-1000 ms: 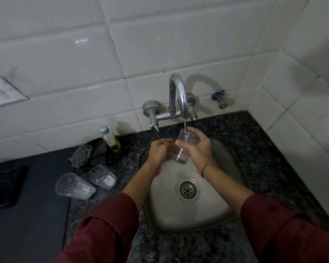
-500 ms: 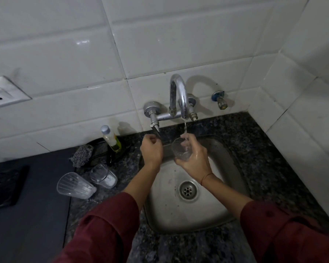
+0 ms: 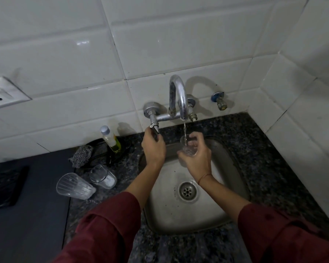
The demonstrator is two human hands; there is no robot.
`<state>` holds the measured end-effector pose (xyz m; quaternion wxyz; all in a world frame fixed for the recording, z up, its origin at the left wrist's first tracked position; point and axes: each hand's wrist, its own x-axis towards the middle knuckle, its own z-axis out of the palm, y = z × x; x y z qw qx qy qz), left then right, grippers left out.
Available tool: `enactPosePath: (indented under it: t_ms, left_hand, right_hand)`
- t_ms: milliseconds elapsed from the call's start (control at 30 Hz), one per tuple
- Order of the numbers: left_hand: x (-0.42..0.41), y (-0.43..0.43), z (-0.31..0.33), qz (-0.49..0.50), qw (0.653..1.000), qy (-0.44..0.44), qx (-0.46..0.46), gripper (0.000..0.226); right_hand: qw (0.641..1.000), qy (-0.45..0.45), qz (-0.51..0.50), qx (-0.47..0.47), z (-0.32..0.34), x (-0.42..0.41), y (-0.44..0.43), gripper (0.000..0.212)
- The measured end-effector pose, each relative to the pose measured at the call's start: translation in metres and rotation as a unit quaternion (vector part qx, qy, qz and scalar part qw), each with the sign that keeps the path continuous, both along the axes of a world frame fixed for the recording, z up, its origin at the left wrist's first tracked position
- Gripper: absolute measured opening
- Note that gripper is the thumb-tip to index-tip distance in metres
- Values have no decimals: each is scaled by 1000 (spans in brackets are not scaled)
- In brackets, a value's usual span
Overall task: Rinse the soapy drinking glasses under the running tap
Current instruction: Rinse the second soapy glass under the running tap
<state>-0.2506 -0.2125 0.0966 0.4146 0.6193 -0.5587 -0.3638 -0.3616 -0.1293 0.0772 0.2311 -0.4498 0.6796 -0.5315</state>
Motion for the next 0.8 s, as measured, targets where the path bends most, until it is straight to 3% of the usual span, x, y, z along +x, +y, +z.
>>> enactPosePath:
  t_ms: [100, 167, 300, 433, 533, 667, 800]
  left_hand:
    - [-2, 1, -1, 7, 1000, 18, 19, 13]
    - [-5, 2, -5, 13, 998, 37, 48, 22]
    - [-8, 8, -13, 5, 994, 71, 85, 34]
    - [-9, 15, -18, 1, 983, 120, 139, 38]
    - [-8, 23, -16, -22, 968, 179, 176, 46]
    - [-11, 27, -12, -52, 961, 193, 190, 71]
    - [-11, 35, -8, -135, 965, 172, 141, 32]
  right_hand:
    - [997, 71, 31, 27, -11, -7, 2, 34]
    - [995, 69, 57, 44, -14, -8, 1, 31]
    - [983, -143, 9, 117, -3, -5, -8, 30]
    - [920, -371, -40, 119, 9, -2, -12, 23]
    - [887, -442, -52, 123, 10, -1, -15, 27]
    - [824, -546, -4, 152, -3, 2, -16, 33]
    - [800, -582, -33, 146, -16, 3, -18, 42]
